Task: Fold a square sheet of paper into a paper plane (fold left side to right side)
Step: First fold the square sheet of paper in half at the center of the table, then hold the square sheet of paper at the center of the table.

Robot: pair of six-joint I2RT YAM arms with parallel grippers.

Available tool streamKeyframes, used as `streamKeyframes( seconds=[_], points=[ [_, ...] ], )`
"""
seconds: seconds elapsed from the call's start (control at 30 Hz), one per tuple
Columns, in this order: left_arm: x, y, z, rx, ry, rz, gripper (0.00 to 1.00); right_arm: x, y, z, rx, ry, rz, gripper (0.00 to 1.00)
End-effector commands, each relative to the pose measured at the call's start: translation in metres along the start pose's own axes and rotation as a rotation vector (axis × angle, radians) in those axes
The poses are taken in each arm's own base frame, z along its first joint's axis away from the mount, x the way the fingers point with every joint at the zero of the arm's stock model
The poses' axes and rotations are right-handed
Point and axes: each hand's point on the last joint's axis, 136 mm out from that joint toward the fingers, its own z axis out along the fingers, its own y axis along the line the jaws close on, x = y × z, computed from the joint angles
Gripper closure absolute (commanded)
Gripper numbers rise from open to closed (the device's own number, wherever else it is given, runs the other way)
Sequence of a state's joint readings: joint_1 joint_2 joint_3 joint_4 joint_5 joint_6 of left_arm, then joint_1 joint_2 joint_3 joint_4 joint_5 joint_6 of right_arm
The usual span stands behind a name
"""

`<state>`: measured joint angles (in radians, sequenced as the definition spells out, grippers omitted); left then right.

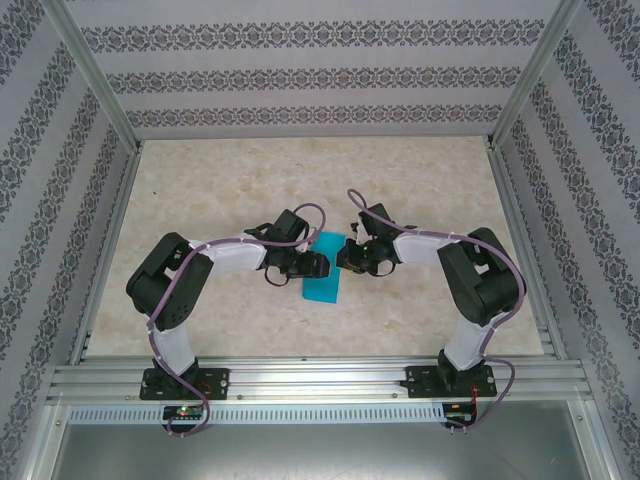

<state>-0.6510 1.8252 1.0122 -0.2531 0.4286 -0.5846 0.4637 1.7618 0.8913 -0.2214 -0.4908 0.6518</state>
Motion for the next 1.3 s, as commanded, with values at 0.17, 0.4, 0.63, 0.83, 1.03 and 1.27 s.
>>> streamKeyframes(
  seconds=[0.17, 0.4, 0.63, 0.83, 1.03, 1.27],
  points=[
    [0.018, 0.013, 0.012, -0.068, 0.034, -0.006, 0.42, -0.034, 0.043, -0.040, -0.098, -0.098, -0.060, 0.87],
    [0.017, 0.012, 0.011, -0.076, 0.033, 0.002, 0.42, -0.046, 0.054, -0.021, -0.150, -0.085, -0.032, 0.87],
    [0.017, 0.012, 0.011, -0.078, 0.034, 0.007, 0.42, -0.052, 0.055, 0.003, -0.151, -0.052, -0.018, 0.87],
    [0.018, 0.012, 0.010, -0.078, 0.037, 0.013, 0.42, -0.052, 0.039, 0.021, -0.093, -0.031, -0.005, 0.87],
    [0.024, 0.013, 0.010, -0.075, 0.047, 0.031, 0.42, -0.049, 0.020, 0.033, -0.019, -0.007, -0.007, 0.88],
    [0.035, 0.009, 0.008, -0.028, 0.060, 0.052, 0.42, -0.043, 0.003, 0.041, 0.042, 0.015, 0.003, 0.88]
  ],
)
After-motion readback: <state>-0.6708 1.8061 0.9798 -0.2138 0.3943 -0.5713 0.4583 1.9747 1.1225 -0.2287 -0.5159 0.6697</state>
